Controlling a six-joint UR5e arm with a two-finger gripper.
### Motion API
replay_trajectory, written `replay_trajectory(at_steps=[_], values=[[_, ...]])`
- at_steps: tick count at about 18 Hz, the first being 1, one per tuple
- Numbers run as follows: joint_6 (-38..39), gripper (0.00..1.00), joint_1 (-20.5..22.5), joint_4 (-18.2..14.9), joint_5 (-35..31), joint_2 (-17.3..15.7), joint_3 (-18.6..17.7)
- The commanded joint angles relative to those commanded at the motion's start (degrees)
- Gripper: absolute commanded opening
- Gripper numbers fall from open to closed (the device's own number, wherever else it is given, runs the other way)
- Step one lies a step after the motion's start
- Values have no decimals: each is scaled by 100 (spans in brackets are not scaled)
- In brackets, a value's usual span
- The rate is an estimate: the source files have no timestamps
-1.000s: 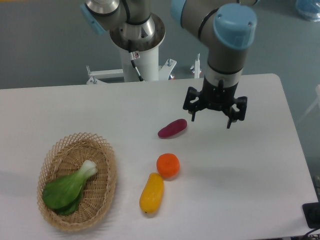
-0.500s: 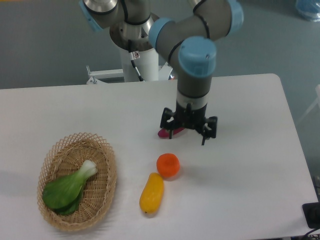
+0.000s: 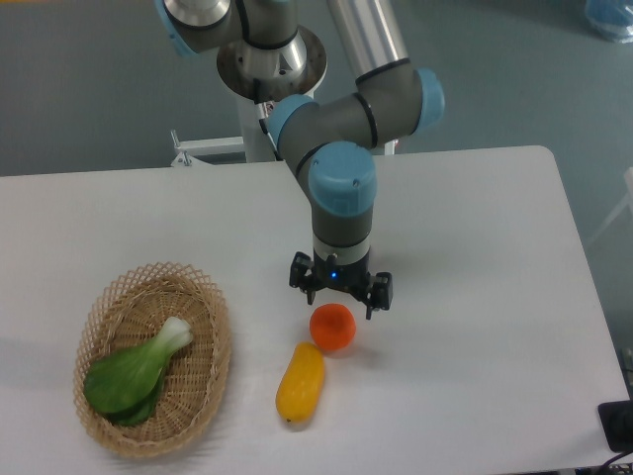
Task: Pick up the orange from the table
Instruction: 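Move the open gripper over the orange and lower it around it, then close the gripper fingers on the orange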
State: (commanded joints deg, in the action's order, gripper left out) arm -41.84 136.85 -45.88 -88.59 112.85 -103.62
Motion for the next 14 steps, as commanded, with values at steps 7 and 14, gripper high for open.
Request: replay_trajectory(at_steps=[7, 14], values=[[88, 100, -61, 17, 9, 220, -26], [184, 100, -62, 53, 9, 317, 0]])
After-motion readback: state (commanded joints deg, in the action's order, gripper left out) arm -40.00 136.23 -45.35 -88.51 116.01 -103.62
